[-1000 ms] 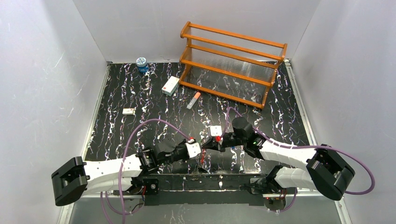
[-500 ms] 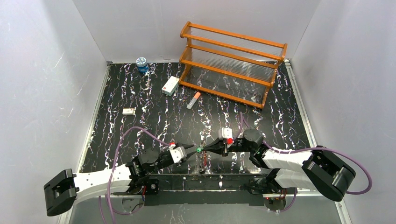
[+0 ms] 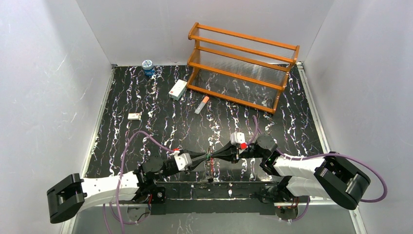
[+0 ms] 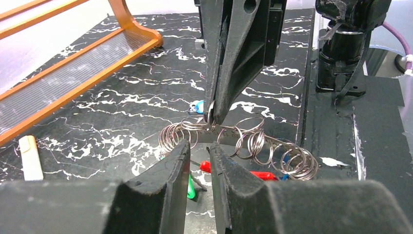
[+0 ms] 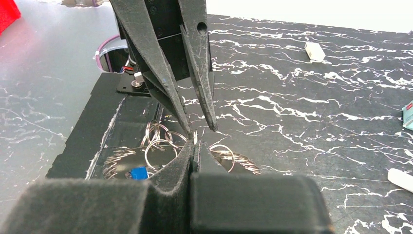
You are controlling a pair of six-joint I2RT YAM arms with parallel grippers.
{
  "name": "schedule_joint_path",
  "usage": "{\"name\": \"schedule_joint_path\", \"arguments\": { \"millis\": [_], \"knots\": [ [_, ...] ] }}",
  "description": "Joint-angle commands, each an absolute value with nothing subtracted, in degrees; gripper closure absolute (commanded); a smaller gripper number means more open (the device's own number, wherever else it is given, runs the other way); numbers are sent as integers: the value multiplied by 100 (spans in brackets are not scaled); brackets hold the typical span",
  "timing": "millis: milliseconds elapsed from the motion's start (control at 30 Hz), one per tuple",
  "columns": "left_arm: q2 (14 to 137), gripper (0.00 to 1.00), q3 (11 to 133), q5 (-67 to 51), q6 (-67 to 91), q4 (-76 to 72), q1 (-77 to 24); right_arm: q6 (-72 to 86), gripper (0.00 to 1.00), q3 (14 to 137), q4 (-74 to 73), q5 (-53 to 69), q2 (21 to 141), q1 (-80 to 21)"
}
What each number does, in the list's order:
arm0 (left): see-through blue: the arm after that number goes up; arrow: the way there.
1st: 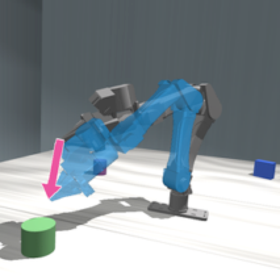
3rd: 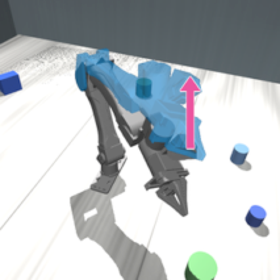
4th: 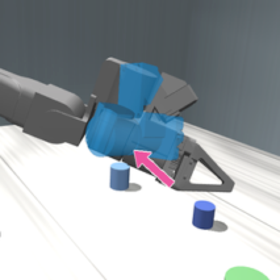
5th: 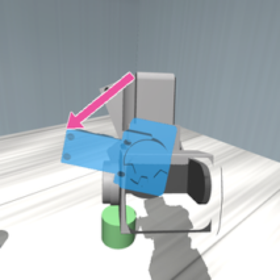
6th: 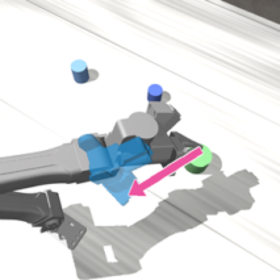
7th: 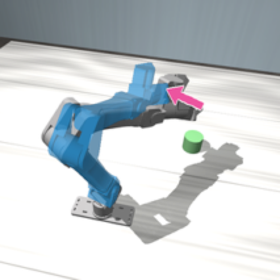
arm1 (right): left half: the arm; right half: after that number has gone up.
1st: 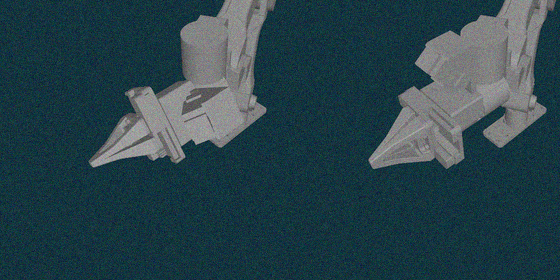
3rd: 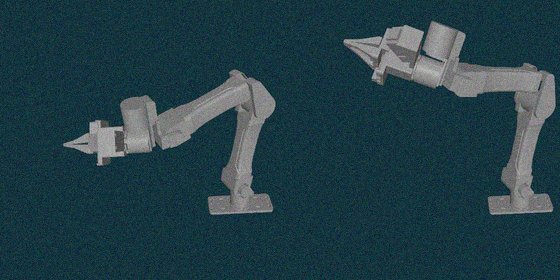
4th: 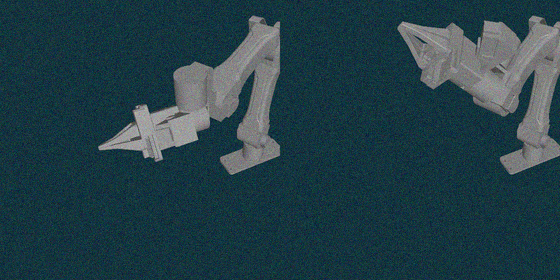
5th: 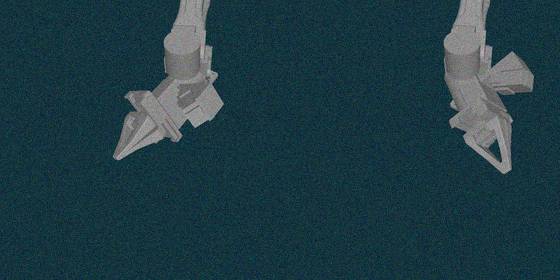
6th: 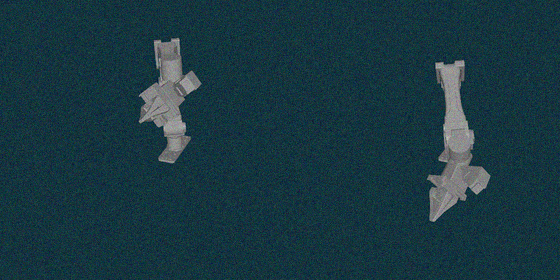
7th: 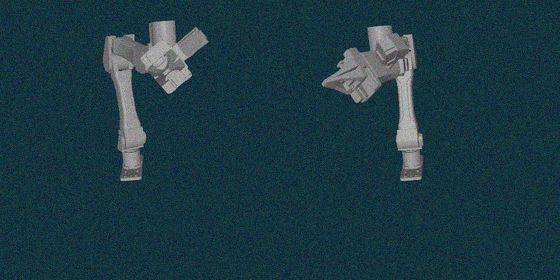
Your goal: Put the keys on the keyring
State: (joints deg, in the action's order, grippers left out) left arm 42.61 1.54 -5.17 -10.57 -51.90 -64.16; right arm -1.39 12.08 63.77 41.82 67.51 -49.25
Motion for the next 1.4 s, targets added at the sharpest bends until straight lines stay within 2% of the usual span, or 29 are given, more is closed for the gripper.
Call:
{"name": "schedule_joint_path", "arguments": {
  "millis": [0,467,700,867,933,1067,1100,1167,1300,1367],
  "knots": [
    [4463,80,303,-720,-960,-5670,-6437,-87,99,1300,6857,4295,6767,-4957],
    [4752,79,472,-844,-921,-5819,-6442,-141,99,1393,6603,4382,6765,-4956],
    [5072,93,616,-894,-977,-5870,-6441,-157,99,1424,6522,4441,6776,-4956],
    [5218,95,671,-879,-986,-5902,-6438,-175,99,1443,6435,4460,6790,-4954],
    [5221,100,672,-866,-988,-5913,-6438,-199,99,1451,6385,4464,6794,-4951],
    [5166,100,615,-713,-956,-5905,-6442,-211,99,1448,6289,4343,6757,-4946],
    [5134,100,589,-662,-945,-5905,-6436,-218,95,1450,6247,4288,6728,-4956],
    [5077,100,536,-551,-940,-5902,-6438,-240,73,1427,6171,4144,6631,-4956],
    [4973,100,455,-404,-994,-5888,-6435,-392,40,1317,6022,3943,6320,-4957],
    [4953,100,433,-359,-1031,-5879,-6440,-482,17,1297,5868,3837,6133,-4957]
  ]
}}
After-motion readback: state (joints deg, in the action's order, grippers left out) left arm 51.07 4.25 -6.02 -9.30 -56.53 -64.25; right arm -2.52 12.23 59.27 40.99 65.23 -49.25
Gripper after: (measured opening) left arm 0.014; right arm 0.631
